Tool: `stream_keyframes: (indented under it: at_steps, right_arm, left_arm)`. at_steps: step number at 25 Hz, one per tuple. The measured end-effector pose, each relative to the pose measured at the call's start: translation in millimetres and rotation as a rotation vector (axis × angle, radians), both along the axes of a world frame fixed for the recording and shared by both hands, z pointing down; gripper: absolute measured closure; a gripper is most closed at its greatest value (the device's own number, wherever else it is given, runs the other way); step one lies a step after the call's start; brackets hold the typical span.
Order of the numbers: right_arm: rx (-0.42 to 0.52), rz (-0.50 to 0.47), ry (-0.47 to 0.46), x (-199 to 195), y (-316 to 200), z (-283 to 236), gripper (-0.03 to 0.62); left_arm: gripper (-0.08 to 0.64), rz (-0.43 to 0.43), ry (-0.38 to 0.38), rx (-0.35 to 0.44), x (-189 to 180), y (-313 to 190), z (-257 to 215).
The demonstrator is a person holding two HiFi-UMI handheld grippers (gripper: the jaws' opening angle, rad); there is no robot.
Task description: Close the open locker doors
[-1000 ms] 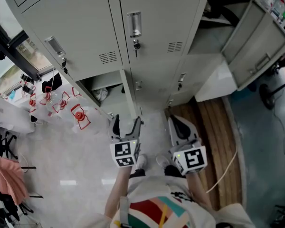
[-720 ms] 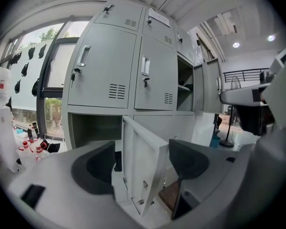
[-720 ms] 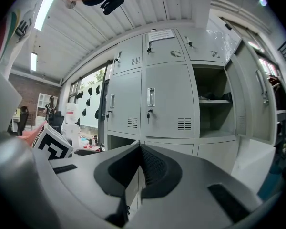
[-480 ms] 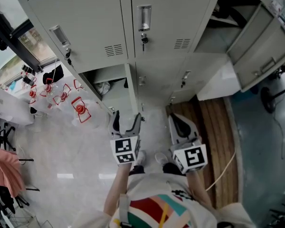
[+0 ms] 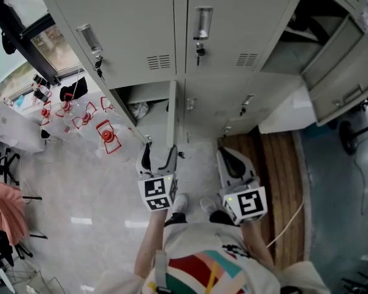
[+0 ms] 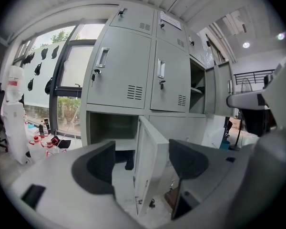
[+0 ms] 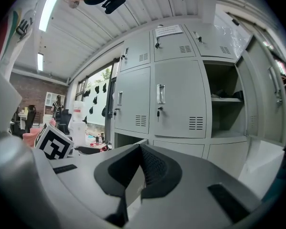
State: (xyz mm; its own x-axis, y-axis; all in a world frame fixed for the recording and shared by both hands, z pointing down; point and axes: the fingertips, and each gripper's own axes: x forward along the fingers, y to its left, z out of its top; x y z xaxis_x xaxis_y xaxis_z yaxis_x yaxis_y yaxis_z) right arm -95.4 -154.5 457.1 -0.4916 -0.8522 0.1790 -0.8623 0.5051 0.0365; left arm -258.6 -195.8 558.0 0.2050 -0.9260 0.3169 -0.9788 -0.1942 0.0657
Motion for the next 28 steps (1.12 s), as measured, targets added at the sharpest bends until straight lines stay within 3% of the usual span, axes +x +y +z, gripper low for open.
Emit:
stream_keyframes:
  at_steps: [17,28]
  right_arm:
    - [0.006,-0.048,0.013,-29,-12,0,0.587]
    - [-0.003,-0.056,-0.003,-70,-21,4,0.586]
  left_arm:
    - [0.227,-0.092,0.005,0.005,-47,-3,0]
    - [0.227,-0.09,-0.011,-0.003,-85,-13,3]
